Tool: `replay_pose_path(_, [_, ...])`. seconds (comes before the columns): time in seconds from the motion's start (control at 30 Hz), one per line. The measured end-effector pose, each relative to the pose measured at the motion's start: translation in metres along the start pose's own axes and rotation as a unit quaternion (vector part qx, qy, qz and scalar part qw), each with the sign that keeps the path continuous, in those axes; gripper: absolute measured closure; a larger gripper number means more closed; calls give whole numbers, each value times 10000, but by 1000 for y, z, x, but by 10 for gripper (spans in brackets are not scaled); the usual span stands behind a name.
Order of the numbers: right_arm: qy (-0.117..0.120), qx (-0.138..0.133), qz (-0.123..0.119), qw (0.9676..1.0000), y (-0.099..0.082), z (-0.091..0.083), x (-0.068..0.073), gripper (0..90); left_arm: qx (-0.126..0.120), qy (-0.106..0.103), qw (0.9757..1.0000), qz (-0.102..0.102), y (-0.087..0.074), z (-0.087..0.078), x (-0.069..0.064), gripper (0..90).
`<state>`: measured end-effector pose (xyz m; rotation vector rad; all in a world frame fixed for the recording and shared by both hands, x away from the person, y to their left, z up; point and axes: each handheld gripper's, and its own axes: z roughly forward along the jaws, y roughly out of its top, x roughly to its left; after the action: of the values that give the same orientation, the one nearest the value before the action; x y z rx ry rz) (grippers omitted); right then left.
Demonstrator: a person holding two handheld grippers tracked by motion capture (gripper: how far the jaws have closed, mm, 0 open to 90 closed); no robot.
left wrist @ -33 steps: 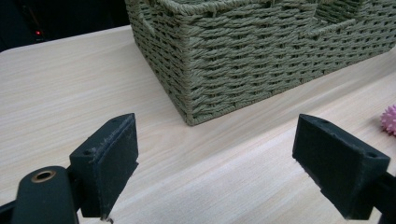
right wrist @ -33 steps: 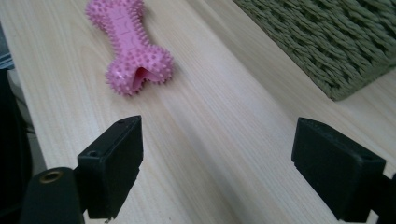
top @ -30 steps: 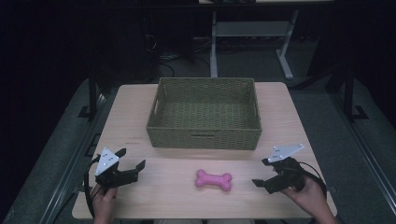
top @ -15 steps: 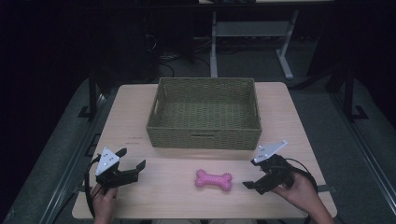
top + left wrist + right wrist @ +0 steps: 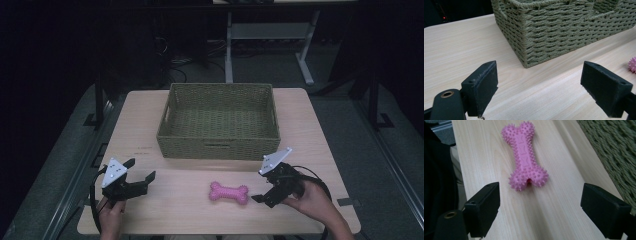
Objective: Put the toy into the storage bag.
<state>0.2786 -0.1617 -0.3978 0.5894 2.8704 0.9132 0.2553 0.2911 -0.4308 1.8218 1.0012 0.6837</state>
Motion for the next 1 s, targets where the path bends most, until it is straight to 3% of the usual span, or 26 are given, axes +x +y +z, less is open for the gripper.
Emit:
replay_pose_path(0.2, [207,106,-176,9996,13,8,3,163,2,6,10000,-20,0,0,0,138])
replay_pose_path(0.4, [272,249,-398,9985,25,18,6,168,2,9,10000,-5,0,-1,0,139])
replay_pose_path(0.43, [337,266,-452,9981,28,21,6,200,-1,-2,10000,-2,0,-1,1,138])
replay_pose_path(0.77, [504,344,-582,9964,42,30,5,252,-27,34,10000,-65,-1,-2,2,139])
replay_pose_path(1.0, [475,473,-730,9951,50,38,8,285,-35,36,10000,-73,-1,-2,3,138])
